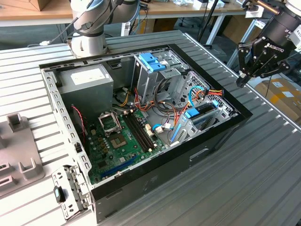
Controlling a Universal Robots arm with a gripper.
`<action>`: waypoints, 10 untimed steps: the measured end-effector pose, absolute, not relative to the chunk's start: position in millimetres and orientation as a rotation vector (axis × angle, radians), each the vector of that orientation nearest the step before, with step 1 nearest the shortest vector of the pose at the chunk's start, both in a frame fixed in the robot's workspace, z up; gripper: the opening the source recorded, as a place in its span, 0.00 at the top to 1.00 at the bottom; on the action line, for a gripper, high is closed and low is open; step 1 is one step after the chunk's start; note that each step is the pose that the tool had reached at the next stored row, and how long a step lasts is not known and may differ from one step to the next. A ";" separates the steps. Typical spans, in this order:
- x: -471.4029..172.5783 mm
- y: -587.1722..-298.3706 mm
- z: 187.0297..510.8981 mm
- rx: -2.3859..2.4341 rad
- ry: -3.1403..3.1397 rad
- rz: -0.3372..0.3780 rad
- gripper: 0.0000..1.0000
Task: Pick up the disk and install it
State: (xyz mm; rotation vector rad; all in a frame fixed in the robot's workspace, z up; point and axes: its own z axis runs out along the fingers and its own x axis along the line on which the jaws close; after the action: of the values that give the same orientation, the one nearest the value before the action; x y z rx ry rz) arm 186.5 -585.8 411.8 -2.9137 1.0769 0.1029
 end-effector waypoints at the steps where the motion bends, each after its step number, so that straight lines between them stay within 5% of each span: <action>1: 186.5 -585.7 411.7 -2.932 1.029 0.104 0.89; 10: 185.1 -581.7 408.2 -2.938 1.014 0.104 0.89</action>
State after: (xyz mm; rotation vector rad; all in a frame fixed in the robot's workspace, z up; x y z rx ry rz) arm 185.1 -581.7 408.2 -2.9375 1.0139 0.1042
